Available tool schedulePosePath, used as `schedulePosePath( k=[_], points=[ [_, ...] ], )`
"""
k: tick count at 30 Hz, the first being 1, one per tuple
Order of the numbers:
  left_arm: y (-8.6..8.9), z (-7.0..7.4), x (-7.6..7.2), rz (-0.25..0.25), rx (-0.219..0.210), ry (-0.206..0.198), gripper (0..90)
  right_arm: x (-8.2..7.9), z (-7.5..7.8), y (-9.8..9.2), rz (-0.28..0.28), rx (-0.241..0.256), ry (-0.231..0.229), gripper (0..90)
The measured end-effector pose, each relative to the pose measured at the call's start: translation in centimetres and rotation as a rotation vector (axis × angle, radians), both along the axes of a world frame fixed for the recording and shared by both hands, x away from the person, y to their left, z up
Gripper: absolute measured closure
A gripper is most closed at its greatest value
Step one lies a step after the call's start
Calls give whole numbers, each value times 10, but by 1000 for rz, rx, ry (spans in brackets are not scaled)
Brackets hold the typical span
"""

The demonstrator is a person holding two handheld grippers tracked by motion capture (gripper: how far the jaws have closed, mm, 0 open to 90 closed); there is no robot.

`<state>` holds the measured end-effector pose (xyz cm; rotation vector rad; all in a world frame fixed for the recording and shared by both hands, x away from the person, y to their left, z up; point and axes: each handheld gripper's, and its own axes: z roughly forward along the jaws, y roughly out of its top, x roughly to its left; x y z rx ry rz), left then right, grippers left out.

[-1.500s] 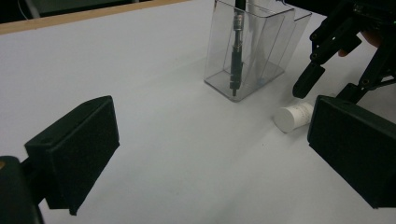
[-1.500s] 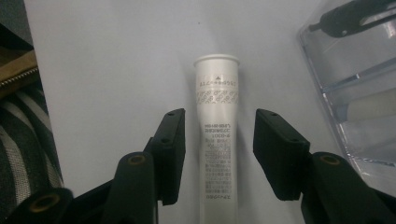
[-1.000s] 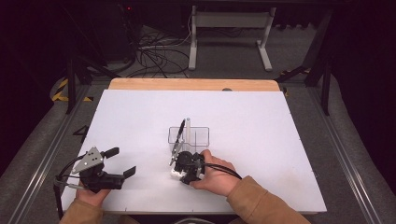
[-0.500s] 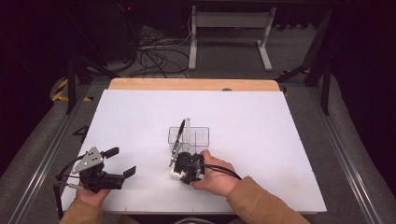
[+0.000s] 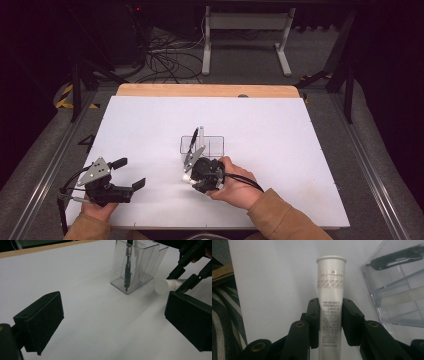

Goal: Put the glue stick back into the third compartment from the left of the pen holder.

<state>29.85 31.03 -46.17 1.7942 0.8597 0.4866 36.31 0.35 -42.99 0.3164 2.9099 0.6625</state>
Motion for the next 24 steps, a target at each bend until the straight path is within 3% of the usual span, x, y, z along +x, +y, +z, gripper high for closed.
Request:
schedulePosePath(
  k=[10, 24],
  points=[
    [0, 0, 0, 0, -6, 2, 29, -1, 10, -7, 6, 83, -30, 700],
    [0, -1, 0, 2, -5, -2, 29, -4, 39, -27, 1, 327, -132, 700]
  ],
)
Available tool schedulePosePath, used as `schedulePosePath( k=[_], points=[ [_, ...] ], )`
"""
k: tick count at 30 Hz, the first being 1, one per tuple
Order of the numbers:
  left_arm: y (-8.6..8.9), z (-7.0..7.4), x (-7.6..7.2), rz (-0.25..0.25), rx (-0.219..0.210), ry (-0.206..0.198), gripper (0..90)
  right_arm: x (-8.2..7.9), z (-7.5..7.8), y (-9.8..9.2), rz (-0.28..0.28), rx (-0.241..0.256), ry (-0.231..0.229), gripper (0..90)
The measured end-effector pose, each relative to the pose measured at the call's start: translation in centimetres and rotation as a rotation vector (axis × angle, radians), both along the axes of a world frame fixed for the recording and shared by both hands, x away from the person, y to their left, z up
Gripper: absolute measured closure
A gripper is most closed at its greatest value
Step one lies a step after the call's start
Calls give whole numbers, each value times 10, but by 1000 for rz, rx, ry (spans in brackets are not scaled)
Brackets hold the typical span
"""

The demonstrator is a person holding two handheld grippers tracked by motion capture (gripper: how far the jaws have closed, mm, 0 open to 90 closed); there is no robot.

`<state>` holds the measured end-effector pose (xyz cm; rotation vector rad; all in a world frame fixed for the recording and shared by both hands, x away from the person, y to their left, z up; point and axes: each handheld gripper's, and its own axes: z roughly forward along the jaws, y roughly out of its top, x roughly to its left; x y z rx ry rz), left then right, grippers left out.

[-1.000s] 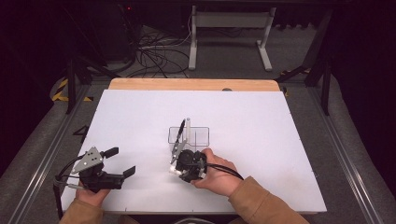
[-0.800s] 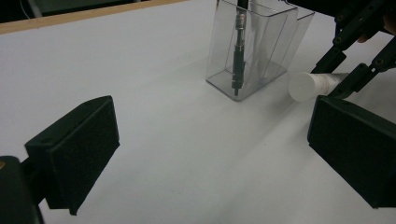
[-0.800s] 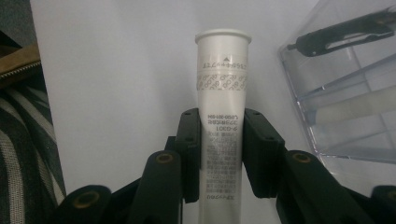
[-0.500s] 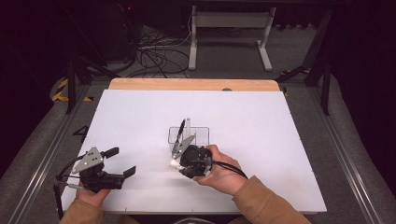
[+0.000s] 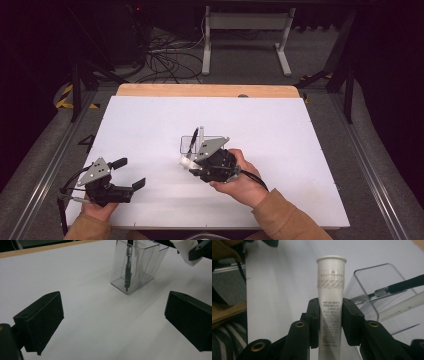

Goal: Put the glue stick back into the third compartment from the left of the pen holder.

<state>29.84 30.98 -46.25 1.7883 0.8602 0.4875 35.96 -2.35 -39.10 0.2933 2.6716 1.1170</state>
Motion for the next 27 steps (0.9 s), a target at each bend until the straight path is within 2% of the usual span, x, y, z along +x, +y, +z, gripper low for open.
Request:
schedulePosePath(
  k=[9, 13, 17, 27],
  points=[
    [-1, 0, 0, -3, 0, 3, 29, 0, 12, -16, -39, 170, -52, 699],
    [-1, 0, 0, -5, 3, 4, 28, 0, 13, -21, -59, 224, -78, 698],
    [-1, 0, 0, 0, 1, 3, 29, 1, 14, -26, -77, 287, -75, 698],
    [0, 0, 0, -3, 2, 0, 28, 6, 16, -35, -118, 363, -97, 697]
  ],
)
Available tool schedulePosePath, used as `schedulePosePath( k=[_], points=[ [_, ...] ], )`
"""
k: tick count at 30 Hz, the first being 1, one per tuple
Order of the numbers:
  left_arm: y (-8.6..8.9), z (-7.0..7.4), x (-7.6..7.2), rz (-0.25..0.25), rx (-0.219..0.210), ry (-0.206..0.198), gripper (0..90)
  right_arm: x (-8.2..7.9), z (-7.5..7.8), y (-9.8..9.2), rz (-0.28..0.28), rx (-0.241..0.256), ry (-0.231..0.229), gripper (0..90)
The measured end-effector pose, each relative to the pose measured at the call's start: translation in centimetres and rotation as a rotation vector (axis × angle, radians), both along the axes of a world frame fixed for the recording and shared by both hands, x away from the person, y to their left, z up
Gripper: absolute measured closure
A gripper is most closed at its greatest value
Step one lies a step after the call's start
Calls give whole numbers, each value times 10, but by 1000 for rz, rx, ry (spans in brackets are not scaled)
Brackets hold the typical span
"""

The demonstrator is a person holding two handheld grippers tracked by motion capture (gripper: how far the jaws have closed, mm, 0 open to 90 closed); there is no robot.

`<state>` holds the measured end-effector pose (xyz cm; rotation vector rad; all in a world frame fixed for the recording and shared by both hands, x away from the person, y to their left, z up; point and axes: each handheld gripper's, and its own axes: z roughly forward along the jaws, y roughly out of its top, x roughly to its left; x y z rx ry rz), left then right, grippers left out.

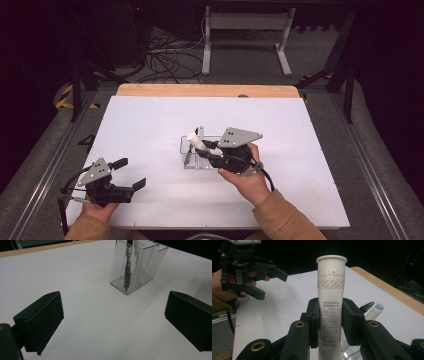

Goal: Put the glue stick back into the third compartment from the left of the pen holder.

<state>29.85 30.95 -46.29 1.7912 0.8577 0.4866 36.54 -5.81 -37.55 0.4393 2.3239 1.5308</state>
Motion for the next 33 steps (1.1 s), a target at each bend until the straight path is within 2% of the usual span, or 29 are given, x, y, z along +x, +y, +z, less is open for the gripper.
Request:
schedulePosePath(
  k=[10, 17, 25, 33],
  points=[
    [0, 0, 0, -4, -2, 6, 29, 11, -2, -10, -65, 78, -30, 698],
    [-1, -1, 0, -2, -8, 5, 28, 20, -9, -14, -119, 81, -43, 698],
    [-1, -1, 0, -4, -6, 10, 28, 32, -15, -26, -173, 113, -50, 698],
    [0, -2, 1, -6, -12, 8, 28, 39, -20, -33, -204, 133, -35, 697]
  ],
)
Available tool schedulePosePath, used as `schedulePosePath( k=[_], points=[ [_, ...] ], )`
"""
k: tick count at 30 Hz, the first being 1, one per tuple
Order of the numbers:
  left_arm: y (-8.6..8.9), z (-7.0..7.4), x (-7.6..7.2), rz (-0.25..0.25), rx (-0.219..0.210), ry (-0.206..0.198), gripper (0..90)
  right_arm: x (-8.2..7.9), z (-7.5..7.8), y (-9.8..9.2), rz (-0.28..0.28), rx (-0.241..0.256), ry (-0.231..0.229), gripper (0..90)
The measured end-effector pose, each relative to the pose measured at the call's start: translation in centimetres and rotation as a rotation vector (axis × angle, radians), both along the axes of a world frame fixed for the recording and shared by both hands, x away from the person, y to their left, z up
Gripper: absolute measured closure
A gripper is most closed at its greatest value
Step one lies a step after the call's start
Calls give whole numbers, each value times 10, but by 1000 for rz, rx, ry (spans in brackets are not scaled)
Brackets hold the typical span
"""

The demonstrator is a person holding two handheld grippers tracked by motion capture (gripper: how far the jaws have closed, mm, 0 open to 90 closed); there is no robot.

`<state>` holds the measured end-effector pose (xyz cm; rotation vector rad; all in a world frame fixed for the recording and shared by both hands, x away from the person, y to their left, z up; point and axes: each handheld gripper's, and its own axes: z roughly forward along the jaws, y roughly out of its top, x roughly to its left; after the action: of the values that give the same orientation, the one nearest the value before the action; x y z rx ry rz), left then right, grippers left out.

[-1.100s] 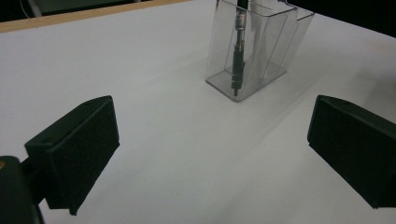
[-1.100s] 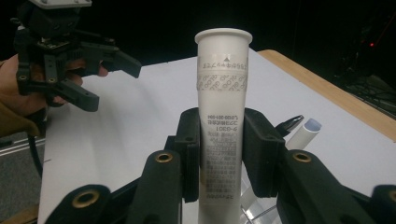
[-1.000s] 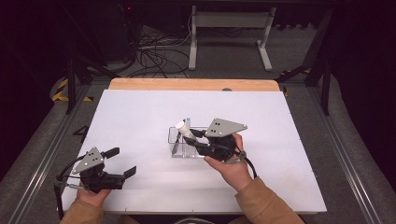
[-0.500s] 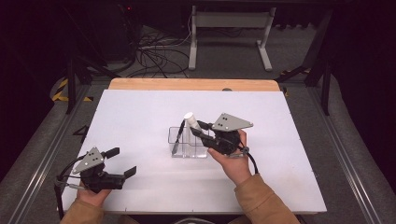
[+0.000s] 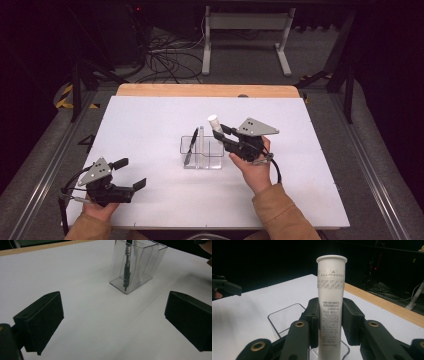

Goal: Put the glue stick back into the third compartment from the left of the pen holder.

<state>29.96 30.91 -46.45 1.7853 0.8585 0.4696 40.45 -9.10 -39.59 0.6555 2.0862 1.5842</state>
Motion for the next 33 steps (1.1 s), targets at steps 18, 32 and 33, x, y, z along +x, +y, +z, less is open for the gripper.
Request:
schedulePosePath(
  k=[18, 32, 33],
  points=[
    [0, 0, 0, 3, 0, -7, 30, 4, -11, 3, 64, 81, 101, 696],
    [0, 0, 0, 4, -1, -4, 30, 7, -27, 12, 33, 19, 129, 697],
    [0, 0, 0, 3, -1, -4, 30, 6, -28, 12, 35, 15, 130, 696]
  ],
)
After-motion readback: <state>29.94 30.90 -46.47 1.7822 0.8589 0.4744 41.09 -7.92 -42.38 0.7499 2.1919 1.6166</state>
